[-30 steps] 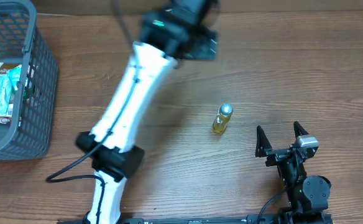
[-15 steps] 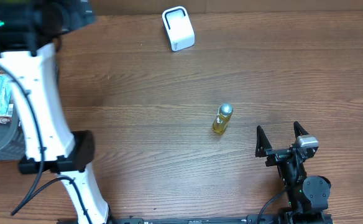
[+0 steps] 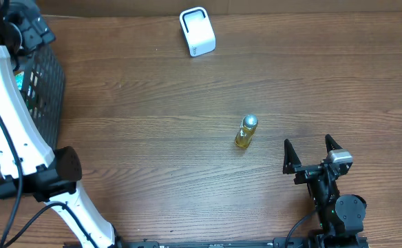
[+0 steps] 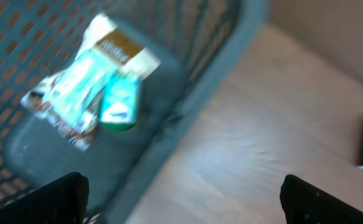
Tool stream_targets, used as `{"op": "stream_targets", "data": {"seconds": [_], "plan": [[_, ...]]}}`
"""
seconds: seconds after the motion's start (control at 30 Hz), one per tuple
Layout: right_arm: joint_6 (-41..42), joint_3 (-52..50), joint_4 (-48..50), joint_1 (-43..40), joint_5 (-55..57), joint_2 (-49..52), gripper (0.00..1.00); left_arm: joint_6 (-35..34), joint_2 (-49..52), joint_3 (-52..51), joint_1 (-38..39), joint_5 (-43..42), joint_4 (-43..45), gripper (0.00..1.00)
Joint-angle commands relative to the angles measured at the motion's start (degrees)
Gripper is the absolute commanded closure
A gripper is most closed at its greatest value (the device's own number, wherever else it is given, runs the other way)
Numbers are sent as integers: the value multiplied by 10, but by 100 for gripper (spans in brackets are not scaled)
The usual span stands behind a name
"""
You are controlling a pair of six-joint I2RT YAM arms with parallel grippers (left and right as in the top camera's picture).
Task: Scan the item barcode
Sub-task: 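Move the left gripper back over the basket and reach inside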
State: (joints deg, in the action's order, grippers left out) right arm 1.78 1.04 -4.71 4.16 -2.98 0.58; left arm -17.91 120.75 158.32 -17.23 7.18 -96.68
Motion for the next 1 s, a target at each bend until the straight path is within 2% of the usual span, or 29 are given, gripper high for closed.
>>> {"op": "stream_targets", "data": {"seconds": [0.0,0.3,0.5,0.73,0.97], "plan": [[4,-6,2,2,1,-4,0,12,-9,-53,-29,37,-1,0],[4,-6,2,2,1,-4,0,12,-9,-159,-88,34,23,0],[4,-6,2,2,1,-4,0,27,-9,-191,-103,18,53,0],[4,-6,2,2,1,-4,0,87,-9,-190,-117,-121,87,1],[4,-6,2,2,1,-4,0,92,-9,-160,-119,-148,106,1]]}}
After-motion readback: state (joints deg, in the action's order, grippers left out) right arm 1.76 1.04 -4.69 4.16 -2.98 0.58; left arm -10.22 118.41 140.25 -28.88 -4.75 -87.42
